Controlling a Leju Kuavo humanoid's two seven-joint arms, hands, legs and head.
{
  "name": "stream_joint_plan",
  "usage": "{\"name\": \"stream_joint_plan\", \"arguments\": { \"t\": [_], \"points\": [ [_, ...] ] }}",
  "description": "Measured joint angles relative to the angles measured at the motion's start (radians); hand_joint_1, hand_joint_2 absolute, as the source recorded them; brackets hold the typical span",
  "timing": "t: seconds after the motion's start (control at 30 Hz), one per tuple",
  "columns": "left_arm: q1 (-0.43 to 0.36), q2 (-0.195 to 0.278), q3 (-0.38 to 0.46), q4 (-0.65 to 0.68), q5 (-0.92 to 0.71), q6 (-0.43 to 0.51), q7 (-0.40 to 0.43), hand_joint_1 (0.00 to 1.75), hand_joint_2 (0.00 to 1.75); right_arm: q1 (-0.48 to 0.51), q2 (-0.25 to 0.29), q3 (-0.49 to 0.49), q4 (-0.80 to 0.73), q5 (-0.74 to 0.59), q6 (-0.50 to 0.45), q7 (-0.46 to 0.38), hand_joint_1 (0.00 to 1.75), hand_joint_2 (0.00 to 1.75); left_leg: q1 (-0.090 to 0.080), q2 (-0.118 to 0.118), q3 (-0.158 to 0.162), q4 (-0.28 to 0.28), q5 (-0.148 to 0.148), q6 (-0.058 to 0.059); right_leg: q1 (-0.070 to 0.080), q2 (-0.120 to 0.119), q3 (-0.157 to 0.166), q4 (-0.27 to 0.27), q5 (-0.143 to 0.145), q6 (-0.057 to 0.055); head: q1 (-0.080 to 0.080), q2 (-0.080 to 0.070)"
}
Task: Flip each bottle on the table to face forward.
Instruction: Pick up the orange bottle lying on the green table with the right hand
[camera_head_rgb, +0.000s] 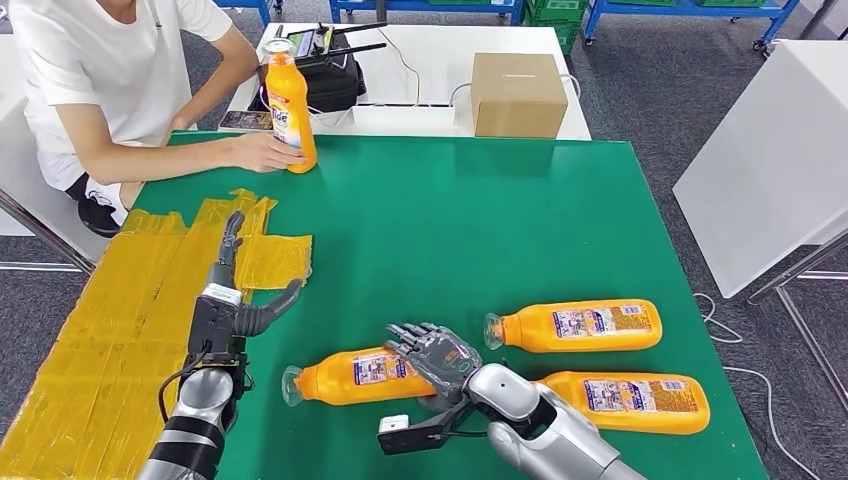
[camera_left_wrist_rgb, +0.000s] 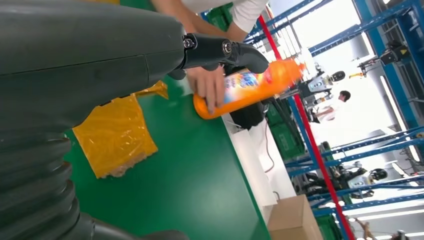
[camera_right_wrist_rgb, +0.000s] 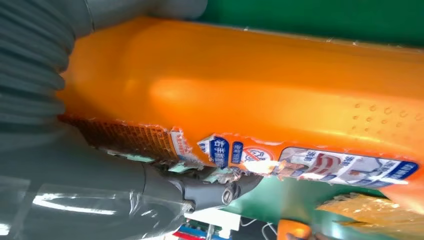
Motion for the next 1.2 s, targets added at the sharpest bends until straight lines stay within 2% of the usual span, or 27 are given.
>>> {"name": "stream_joint_plan", "arguments": {
  "t": [0.2,0.43,0.5,0.6,0.67,0.77,0.93,1.07,1.2],
  "points": [
    [-0.009,-0.007,-0.014,0.0,0.007,-0.009,-0.004,0.0,1.75,-0.045,0.057,0.031,0.089,-0.008,0.009,-0.004,1.37,1.75,0.0,0.0,0.001,0.0,0.0,0.0,0.0,0.0,0.001,0.0,0.0,0.0,0.0,0.0],
    [-0.012,-0.008,-0.022,0.0,0.023,-0.008,-0.01,0.0,1.75,-0.085,0.084,0.052,0.156,-0.041,0.011,-0.021,1.73,1.75,0.0,0.0,0.003,0.0,0.0,0.0,0.0,0.002,0.002,0.0,0.0,0.0,0.0,0.0],
    [-0.014,-0.008,-0.025,0.0,0.027,-0.008,-0.011,0.0,1.75,-0.099,0.09,0.057,0.178,-0.051,0.01,-0.021,1.75,1.75,0.0,0.001,0.004,0.0,0.0,0.0,0.0,0.003,0.003,0.0,0.0,0.0,0.0,0.0],
    [-0.015,-0.008,-0.027,0.0,0.03,-0.009,-0.011,0.0,1.75,-0.107,0.098,0.056,0.204,-0.078,-0.024,-0.011,1.75,1.75,0.0,0.002,0.006,0.0,0.0,0.0,0.0,0.003,0.004,0.0,0.0,0.0,0.0,0.0],
    [-0.014,-0.008,-0.031,-0.004,0.032,-0.009,-0.01,0.0,1.75,-0.099,0.103,0.039,0.211,-0.096,-0.083,0.012,1.75,1.75,0.0,0.002,0.006,0.0,0.0,0.0,0.0,0.003,0.004,0.0,0.0,0.0,0.0,0.0],
    [0.001,-0.008,-0.036,-0.034,0.035,-0.009,0.001,0.0,1.75,-0.052,0.107,-0.033,0.184,-0.102,-0.21,0.062,1.75,1.75,0.0,0.0,0.004,0.0,0.0,0.0,0.0,0.002,0.004,0.0,0.001,0.001,0.0,0.0],
    [0.05,-0.009,-0.047,-0.124,0.03,-0.018,0.021,0.0,1.75,0.054,0.114,-0.238,0.028,-0.029,-0.401,0.09,1.75,1.75,-0.001,0.0,0.0,0.001,0.0,0.0,-0.001,0.001,0.0,0.0,0.001,0.001,0.0,0.0],
    [0.077,-0.013,-0.061,-0.188,0.03,-0.025,0.026,0.0,1.75,0.113,0.127,-0.376,-0.065,-0.003,-0.461,0.079,1.75,1.75,-0.001,-0.001,-0.002,0.001,0.0,0.0,-0.001,0.001,-0.002,0.0,0.001,0.001,0.0,0.0],
    [0.092,-0.017,-0.076,-0.233,0.062,-0.063,0.032,0.0,1.75,0.156,0.144,-0.462,-0.116,-0.021,-0.501,0.037,1.75,1.75,-0.001,0.0,-0.002,0.0,0.0,0.0,-0.001,0.001,-0.002,0.0,0.001,0.001,0.0,0.0]
  ]
}}
